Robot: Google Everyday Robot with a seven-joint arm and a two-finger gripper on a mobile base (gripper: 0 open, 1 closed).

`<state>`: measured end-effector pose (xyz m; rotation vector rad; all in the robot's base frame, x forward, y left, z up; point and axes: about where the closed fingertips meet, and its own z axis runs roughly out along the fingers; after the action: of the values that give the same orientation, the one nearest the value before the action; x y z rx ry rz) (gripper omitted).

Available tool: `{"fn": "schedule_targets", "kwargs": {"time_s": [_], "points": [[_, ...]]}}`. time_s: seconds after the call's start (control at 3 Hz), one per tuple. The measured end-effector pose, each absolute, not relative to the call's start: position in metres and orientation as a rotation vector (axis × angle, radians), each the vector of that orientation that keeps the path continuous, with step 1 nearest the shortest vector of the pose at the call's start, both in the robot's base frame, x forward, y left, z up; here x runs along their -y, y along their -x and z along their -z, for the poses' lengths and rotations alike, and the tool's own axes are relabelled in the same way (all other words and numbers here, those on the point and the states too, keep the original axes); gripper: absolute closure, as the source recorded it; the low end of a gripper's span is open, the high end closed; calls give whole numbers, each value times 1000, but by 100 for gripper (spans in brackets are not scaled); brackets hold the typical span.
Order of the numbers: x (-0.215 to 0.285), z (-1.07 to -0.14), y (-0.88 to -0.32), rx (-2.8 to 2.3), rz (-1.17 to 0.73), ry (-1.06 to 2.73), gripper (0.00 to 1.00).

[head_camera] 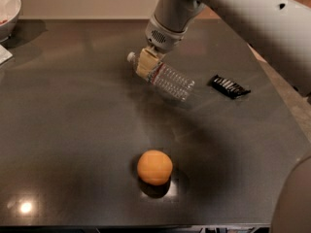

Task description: Place water bottle upright

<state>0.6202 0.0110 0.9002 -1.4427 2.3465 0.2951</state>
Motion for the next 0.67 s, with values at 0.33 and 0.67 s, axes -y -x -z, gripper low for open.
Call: {"fn": "schedule_targets", "kwargs": {"time_s": [0.33,0.67], "points": [[-21,-918,-617,-2152,-427,1431,100],[-28,-938,-619,-1947,-541,1352,100]]}}
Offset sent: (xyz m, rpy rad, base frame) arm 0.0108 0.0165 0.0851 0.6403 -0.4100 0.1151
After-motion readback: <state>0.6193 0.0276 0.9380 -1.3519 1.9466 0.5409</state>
